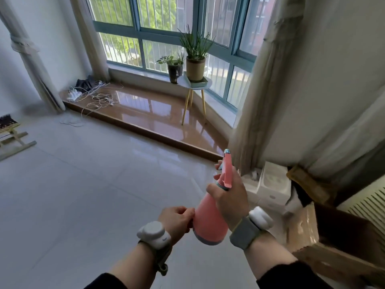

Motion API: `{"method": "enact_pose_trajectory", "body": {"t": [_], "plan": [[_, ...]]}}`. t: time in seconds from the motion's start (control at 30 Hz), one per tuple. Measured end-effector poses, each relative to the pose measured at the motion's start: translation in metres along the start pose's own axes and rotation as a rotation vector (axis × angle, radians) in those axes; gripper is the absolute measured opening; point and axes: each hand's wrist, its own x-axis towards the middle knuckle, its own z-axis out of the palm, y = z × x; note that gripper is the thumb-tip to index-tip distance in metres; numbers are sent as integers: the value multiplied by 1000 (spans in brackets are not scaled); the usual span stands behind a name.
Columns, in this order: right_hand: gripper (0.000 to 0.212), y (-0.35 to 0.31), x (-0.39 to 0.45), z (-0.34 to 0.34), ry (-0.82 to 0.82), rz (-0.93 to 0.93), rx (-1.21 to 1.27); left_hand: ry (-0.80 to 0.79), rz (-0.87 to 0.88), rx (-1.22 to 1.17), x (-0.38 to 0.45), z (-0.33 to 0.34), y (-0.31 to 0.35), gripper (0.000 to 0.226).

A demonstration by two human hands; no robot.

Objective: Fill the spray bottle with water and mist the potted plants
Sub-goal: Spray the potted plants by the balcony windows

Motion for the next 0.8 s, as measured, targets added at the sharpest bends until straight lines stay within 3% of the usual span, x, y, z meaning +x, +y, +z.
{"method": "enact_pose_trajectory", "body": {"t": [0.2, 0.33, 0.8], "plan": [[57, -17, 110, 40, -80, 16, -18, 44, 14, -20, 94, -12, 57, 21], [55, -17, 221, 93, -128, 2, -15, 74, 41, -77, 209, -34, 102, 16], [47, -43, 521, 202, -60, 116, 46, -130, 40, 1, 497, -74, 264, 14]]}}
